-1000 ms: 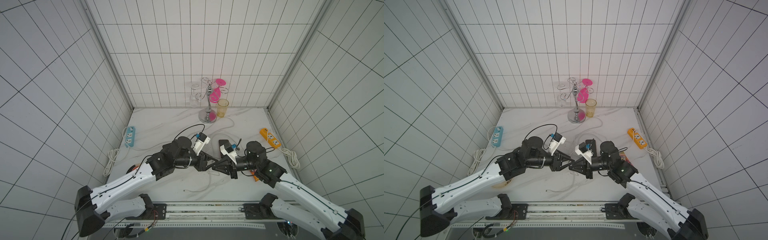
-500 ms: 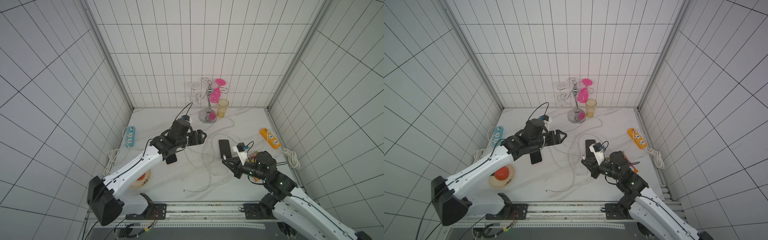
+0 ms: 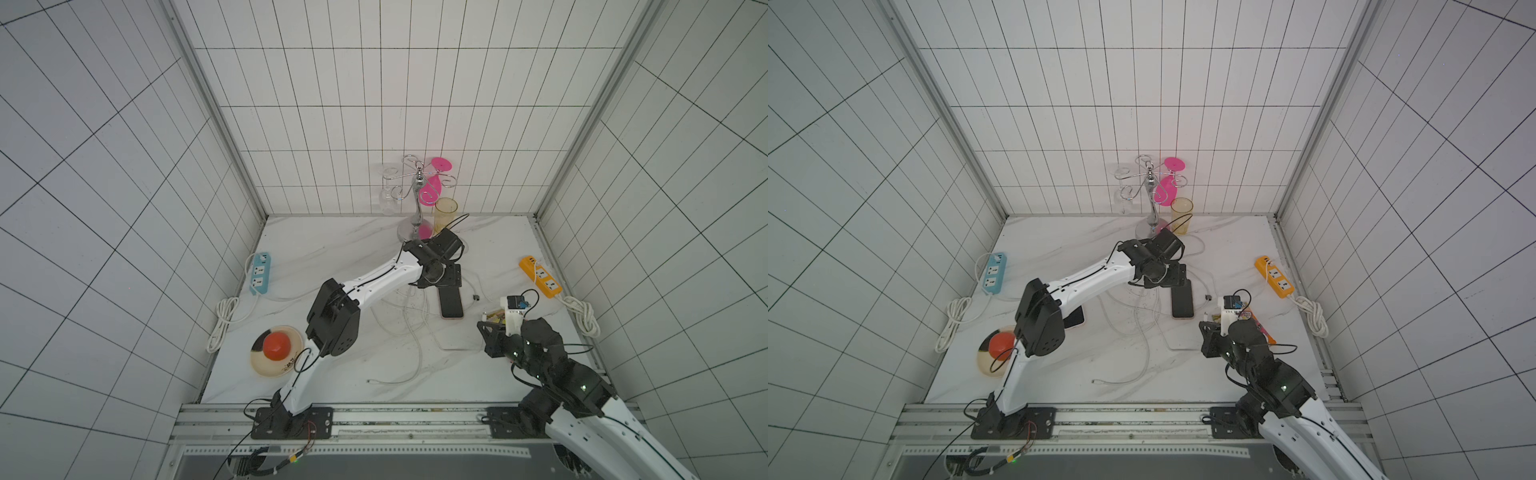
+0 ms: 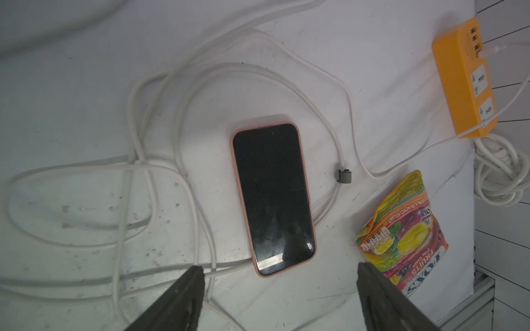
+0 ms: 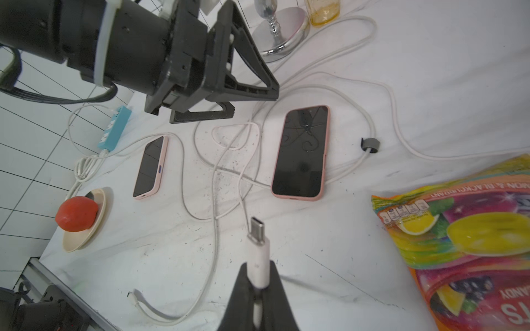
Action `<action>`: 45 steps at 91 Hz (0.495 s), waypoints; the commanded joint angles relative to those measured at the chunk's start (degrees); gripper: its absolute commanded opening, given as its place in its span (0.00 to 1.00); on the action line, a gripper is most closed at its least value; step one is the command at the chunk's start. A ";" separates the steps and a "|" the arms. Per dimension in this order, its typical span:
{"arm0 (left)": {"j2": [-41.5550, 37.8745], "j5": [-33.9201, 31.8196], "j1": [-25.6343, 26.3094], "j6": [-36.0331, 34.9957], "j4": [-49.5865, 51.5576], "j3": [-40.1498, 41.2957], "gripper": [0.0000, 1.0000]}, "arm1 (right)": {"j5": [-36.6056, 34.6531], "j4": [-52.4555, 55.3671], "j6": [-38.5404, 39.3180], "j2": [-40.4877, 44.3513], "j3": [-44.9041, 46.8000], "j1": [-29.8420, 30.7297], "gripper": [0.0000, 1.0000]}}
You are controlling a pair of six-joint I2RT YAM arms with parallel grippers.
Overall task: Plug the charging cable into the phone
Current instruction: Pick up the phone at the center of the board.
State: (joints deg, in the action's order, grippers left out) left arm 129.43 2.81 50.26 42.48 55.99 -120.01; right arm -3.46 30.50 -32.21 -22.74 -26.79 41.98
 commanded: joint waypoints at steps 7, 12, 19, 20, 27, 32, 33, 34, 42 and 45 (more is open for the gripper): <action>6.75 -3.11 1.55 3.33 7.14 -7.85 0.89 | -2.77 3.16 -1.31 0.91 -1.77 -0.40 0.00; 7.89 -3.36 1.83 4.01 7.10 -7.94 0.89 | -2.66 3.08 -1.05 0.95 -1.86 -0.40 0.00; 9.12 -4.22 2.15 5.33 7.20 -8.02 0.90 | -2.32 3.07 -0.40 0.85 -2.08 -0.40 0.00; 9.19 -4.44 2.23 5.51 7.20 -7.99 0.90 | -2.28 3.12 -0.27 0.76 -2.11 -0.40 0.00; 9.92 -5.13 2.45 6.39 6.83 -8.21 0.92 | -2.08 3.03 0.10 0.65 -2.22 -0.40 0.00; 10.56 -5.63 2.68 6.75 6.85 -8.91 0.93 | -1.95 2.95 0.08 0.52 -2.09 -0.40 0.00; 10.66 -5.76 2.71 6.79 6.85 -9.10 0.94 | -1.88 2.92 0.11 0.51 -2.07 -0.40 0.00; 10.84 -5.87 2.77 6.81 6.90 -9.32 0.94 | -1.80 2.91 0.12 0.53 -2.07 -0.40 0.00; 12.42 -6.44 3.14 7.31 7.56 -11.82 0.96 | -1.15 2.53 0.21 0.51 -1.81 -0.40 0.00; 13.09 -6.56 3.33 7.35 7.75 -12.88 0.96 | -0.93 2.47 0.16 0.57 -1.72 -0.40 0.00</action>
State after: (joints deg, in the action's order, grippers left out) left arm 140.14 -1.63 52.62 48.49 63.20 -129.14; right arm -4.75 33.08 -32.64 -22.33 -26.89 41.95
